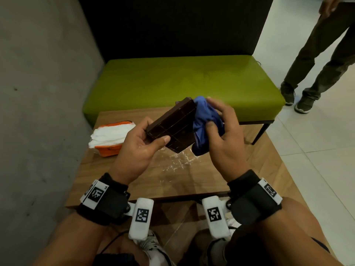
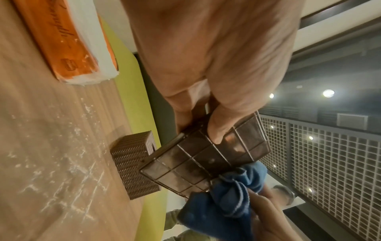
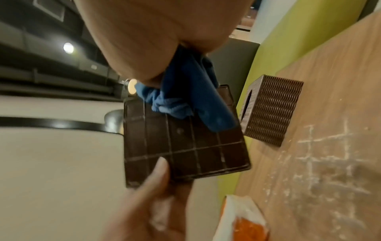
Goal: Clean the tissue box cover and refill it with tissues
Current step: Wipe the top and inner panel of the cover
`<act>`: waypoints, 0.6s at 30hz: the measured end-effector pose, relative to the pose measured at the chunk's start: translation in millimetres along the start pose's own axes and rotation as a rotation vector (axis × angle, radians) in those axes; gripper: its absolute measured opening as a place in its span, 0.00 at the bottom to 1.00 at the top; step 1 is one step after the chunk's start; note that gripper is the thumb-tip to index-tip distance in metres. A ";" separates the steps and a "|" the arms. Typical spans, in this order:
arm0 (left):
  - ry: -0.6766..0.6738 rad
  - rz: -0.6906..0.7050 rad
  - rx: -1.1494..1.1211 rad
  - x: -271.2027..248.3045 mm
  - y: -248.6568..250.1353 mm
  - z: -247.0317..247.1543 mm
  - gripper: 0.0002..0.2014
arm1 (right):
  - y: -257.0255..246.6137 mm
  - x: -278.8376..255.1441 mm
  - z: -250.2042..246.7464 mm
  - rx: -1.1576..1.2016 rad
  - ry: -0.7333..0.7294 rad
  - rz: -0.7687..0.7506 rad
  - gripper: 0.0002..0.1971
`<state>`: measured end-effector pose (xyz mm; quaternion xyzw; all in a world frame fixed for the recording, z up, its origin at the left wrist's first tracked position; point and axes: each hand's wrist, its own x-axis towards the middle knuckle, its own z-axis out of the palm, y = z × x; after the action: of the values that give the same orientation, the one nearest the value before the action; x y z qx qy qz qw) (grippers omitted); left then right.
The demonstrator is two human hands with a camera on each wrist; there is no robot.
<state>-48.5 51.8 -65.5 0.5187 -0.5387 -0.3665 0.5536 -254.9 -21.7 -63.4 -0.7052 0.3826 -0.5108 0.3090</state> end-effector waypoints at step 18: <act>0.090 0.153 0.324 5.4 0.0 2.0 0.08 | -16.5 -13.4 23.4 -0.433 -0.196 -0.482 0.22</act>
<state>-49.6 46.3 -64.6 0.5746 -0.6033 -0.2083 0.5123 -231.3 -0.6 -62.9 -0.8703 0.2732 -0.4057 0.0576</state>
